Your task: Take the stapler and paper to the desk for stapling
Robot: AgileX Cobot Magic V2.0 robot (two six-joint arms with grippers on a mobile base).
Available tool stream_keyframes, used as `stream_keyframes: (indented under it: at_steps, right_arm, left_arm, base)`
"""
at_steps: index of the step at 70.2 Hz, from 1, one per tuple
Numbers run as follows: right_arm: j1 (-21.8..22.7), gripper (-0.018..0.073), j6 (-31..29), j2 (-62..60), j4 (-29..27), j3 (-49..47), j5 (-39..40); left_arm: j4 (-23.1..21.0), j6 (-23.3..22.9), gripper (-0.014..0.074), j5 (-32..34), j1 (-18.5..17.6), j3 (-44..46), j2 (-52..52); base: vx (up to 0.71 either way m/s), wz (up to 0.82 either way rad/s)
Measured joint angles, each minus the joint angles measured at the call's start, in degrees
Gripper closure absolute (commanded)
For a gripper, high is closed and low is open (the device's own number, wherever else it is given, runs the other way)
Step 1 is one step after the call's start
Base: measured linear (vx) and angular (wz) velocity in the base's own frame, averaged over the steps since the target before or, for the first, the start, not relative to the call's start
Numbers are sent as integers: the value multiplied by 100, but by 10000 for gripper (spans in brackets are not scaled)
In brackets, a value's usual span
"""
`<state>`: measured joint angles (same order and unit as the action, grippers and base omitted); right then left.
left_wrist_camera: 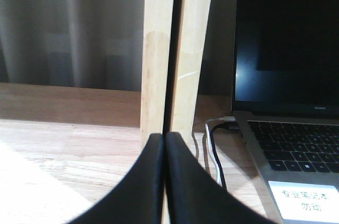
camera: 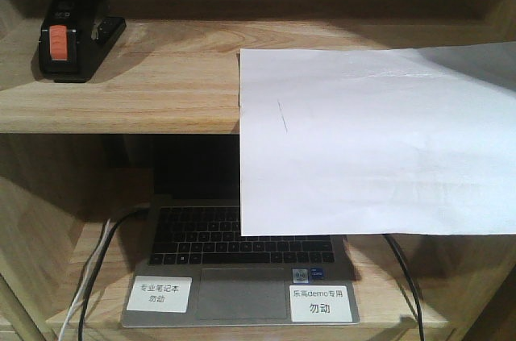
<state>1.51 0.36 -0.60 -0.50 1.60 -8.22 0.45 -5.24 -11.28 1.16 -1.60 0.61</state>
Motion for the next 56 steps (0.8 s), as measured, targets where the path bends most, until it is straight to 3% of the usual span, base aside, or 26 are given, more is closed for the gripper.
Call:
stream_keyframes:
  at_steps: [56]
  right_arm:
    - [0,569,0,0,5,0,0]
  left_arm:
    - [0,0,603,0,0,0,0]
  base:
    - [0,0]
